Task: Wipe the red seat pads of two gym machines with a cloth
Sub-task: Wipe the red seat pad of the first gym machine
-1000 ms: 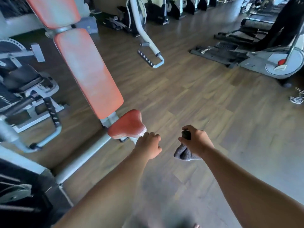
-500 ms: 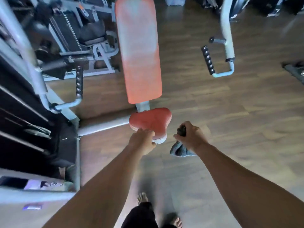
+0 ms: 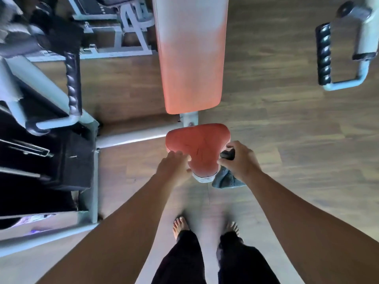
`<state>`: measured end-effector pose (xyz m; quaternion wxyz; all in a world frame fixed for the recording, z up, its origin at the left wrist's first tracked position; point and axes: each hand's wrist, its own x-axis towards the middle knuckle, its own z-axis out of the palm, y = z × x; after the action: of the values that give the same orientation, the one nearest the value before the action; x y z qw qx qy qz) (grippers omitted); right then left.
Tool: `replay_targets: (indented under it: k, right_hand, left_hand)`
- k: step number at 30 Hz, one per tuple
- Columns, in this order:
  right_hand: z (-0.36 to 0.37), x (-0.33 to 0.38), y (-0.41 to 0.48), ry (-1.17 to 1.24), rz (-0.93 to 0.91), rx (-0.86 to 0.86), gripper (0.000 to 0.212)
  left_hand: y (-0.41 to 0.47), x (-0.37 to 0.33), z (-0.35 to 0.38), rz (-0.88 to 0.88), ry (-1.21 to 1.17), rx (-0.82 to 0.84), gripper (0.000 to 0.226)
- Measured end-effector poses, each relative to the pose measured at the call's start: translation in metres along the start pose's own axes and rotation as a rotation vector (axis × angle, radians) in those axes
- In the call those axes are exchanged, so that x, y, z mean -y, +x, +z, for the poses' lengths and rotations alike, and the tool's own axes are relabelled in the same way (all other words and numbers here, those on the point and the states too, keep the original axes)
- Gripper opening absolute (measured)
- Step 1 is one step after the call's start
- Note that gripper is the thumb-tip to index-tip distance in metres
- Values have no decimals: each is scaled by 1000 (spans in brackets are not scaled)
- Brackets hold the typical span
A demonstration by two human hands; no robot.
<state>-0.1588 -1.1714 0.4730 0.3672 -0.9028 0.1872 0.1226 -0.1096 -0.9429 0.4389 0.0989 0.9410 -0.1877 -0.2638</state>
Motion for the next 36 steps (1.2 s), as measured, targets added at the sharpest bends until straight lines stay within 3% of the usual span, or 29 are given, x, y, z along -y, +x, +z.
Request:
replay_targets:
  k: [2,11,14,18,23,36]
  right_hand:
    - [14,-8,28,21,29,34,47]
    - [115,-64,168,-62,-36,195,29]
    - [145,-86,197,-134,-155,117,40]
    - [155,-101,190,-275,-327,-83,59]
    - [182,-116,152,-503,-455,65,78]
    - [180,-113,215,-728,-540,162,68]
  left_hand:
    - [22,5,12,-18,-39,1,44]
    - [124,46,107,-166,-148,8,54]
    - [141,60,131,-198,-113,-29,64]
    - [147,64,146,-161,-91,-77,78]
    - [150,68,159,-111,-67,-41,87]
    - [154,74,170,-109,17,59,91]
